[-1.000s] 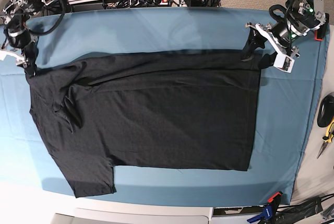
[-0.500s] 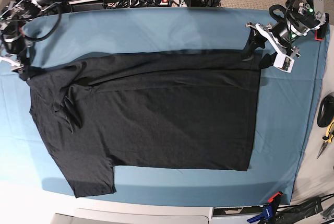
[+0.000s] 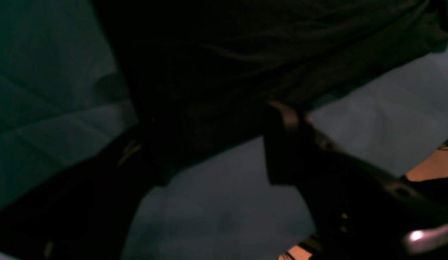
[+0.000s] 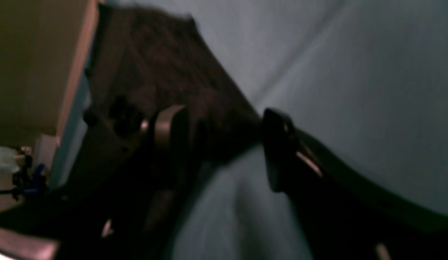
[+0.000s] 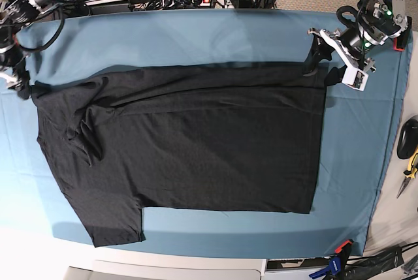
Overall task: Fold the T-shirt properly
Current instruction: 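Raise the right gripper away from the shirt and hold both arms still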
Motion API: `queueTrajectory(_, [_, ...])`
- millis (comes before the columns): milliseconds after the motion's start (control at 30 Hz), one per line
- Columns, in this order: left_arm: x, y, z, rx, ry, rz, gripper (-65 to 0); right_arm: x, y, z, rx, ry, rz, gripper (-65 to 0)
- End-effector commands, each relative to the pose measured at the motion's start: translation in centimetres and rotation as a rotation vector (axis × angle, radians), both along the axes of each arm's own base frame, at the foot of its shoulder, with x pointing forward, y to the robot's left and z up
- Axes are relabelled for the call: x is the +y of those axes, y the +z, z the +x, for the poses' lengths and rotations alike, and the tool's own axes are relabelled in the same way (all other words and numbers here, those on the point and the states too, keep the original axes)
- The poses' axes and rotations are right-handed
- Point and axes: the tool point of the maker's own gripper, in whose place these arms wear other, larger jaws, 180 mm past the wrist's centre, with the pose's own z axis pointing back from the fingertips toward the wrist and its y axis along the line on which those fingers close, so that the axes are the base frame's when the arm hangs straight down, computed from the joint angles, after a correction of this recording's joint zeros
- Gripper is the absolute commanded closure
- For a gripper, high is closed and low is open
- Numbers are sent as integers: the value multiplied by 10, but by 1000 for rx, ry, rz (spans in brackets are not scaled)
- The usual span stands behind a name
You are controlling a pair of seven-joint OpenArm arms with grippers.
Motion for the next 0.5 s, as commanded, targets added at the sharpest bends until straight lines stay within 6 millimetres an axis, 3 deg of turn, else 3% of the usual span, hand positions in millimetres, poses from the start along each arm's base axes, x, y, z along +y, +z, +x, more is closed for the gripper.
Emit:
queueTrajectory(0, [1, 11, 4, -40, -7, -7, -376, -11, 19, 3, -45, -10, -41, -324])
queueTrajectory(300, [1, 11, 5, -42, -7, -8, -376, 6, 1, 3, -70, -35, 5, -324])
queueTrajectory(467, [1, 11, 5, -42, -7, -8, -376, 6, 5, 14, -96, -51, -4, -324])
